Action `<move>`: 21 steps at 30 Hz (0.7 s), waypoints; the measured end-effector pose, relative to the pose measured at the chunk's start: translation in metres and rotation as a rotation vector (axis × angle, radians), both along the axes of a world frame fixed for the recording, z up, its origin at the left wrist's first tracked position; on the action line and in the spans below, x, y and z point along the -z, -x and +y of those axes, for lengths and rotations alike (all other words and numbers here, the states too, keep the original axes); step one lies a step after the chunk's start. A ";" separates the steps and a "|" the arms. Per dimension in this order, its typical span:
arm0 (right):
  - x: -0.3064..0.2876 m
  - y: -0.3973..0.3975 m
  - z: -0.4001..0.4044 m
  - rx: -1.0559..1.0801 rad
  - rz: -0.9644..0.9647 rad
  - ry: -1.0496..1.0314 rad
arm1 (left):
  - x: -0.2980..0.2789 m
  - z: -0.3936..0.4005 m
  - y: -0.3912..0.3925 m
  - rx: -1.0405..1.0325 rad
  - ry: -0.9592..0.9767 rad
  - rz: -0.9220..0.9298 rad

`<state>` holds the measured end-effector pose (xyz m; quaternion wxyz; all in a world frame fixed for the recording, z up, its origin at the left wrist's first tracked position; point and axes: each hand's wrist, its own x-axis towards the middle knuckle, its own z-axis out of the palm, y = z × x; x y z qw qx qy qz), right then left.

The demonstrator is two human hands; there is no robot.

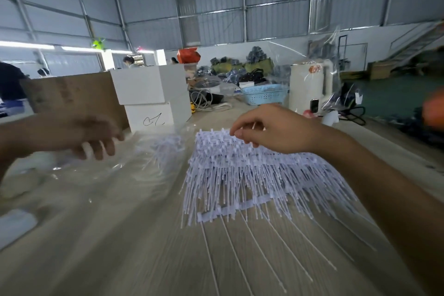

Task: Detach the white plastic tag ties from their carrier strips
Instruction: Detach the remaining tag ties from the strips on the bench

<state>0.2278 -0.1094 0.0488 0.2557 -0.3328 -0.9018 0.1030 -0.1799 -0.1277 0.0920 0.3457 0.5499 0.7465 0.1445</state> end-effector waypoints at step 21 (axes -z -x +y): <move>0.076 -0.037 0.074 0.109 -0.187 0.248 | 0.140 0.134 -0.170 -0.098 -0.614 0.339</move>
